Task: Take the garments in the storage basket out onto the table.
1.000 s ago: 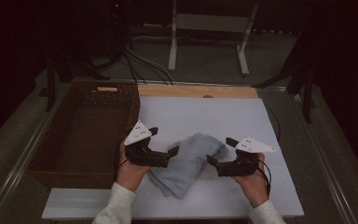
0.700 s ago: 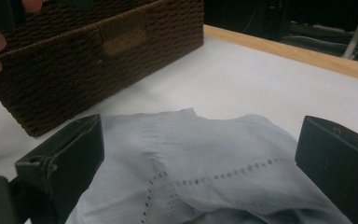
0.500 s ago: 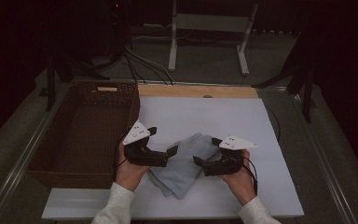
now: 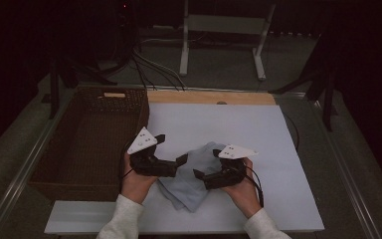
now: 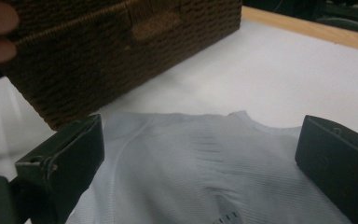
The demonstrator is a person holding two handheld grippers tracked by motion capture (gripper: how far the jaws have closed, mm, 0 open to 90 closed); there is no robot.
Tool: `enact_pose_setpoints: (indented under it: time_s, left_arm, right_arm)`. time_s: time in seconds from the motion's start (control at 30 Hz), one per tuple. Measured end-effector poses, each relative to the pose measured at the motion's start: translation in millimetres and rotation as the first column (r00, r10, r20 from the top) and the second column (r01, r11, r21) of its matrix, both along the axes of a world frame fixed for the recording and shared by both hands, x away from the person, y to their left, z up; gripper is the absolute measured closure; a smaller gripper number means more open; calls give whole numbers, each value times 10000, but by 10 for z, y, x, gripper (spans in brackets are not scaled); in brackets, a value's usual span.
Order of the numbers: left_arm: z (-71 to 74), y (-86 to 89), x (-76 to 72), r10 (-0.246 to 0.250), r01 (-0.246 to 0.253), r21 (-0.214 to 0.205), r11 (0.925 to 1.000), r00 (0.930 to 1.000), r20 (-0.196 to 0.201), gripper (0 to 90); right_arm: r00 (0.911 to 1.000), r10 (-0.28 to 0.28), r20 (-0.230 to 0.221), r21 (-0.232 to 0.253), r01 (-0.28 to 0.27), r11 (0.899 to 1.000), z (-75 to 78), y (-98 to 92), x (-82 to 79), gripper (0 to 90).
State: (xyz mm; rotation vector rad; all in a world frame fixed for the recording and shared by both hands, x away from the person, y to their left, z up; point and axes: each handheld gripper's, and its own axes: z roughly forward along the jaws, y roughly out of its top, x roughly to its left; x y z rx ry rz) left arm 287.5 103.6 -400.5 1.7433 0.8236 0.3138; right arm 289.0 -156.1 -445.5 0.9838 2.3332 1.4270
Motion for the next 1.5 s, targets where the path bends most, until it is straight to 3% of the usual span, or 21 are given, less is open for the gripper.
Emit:
enact_pose_setpoints:
  time_s: [0.33, 0.8, 1.0, 1.1, 1.5]
  left_arm:
    - [2, 27, 3, 47, -47, -57, 10000, 10000, -7, 3]
    - [-15, 13, 12, -6, 6, 12, 10000, 10000, -72, 3]
    - [-16, 14, 12, -18, 18, -4, 10000, 10000, -76, 4]
    - [-16, 19, 13, -17, 17, -13, 10000, 10000, -80, 4]
    - [-5, 31, 6, 4, -4, -40, 10000, 10000, -44, 4]
  right_arm:
    - [9986, -95, -527, -700, 58, 9975, -102, 65, 25, 107]
    - [9966, -18, -828, -1629, -117, 9866, -143, 85, -6, 413]
    - [9963, 236, -823, -1963, -394, 9797, -140, 112, -34, 727]
    - [9961, 338, -812, -1850, -484, 9816, -113, 87, -50, 832]
    - [9968, 547, -581, -1971, -652, 9782, -44, -142, -210, 861]
